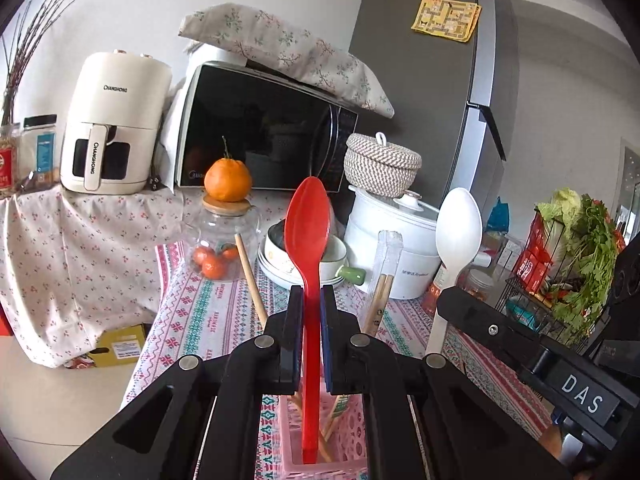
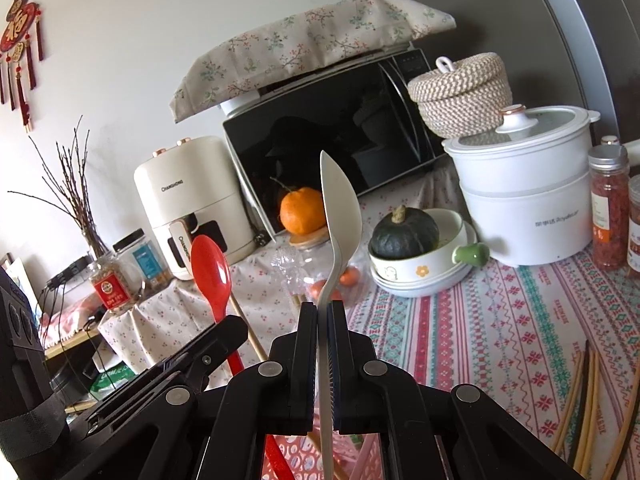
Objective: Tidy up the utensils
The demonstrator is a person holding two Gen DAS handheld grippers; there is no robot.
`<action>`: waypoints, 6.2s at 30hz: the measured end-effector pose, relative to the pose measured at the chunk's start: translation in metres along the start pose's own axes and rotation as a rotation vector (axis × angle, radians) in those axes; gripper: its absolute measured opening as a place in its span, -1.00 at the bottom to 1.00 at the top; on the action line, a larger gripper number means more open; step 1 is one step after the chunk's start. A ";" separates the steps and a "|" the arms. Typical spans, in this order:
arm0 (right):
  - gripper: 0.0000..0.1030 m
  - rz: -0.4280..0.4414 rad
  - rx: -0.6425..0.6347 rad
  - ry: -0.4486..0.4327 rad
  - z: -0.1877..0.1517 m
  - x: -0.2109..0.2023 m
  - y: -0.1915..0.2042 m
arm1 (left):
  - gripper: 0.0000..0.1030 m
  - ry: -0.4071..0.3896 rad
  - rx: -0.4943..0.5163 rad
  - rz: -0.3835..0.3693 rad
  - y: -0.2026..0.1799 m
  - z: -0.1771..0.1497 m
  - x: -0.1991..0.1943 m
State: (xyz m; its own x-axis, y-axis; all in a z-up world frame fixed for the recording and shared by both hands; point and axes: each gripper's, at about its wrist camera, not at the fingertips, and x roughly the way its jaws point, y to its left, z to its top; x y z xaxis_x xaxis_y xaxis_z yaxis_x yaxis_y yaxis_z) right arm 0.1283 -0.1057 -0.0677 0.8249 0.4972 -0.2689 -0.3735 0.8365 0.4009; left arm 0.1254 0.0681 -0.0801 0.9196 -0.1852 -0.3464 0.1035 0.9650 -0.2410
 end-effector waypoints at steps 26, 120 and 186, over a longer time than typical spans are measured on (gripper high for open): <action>-0.87 -0.127 -0.081 -0.034 -0.059 0.021 0.021 | -0.39 0.192 -0.324 0.000 0.054 0.016 -0.030; -0.24 -0.317 -0.375 1.043 -0.048 0.138 0.058 | -0.38 0.594 -0.647 0.021 0.095 -0.028 0.007; -0.28 -0.335 -0.366 1.049 -0.048 0.142 0.050 | -0.38 0.599 -0.830 -0.059 0.103 -0.042 0.012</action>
State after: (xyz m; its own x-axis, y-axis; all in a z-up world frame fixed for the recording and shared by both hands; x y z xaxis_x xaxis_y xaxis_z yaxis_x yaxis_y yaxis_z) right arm 0.2061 0.0175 -0.1280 0.2125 0.0416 -0.9763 -0.4446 0.8938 -0.0586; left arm 0.1312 0.1573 -0.1476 0.5574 -0.5101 -0.6550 -0.3623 0.5604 -0.7448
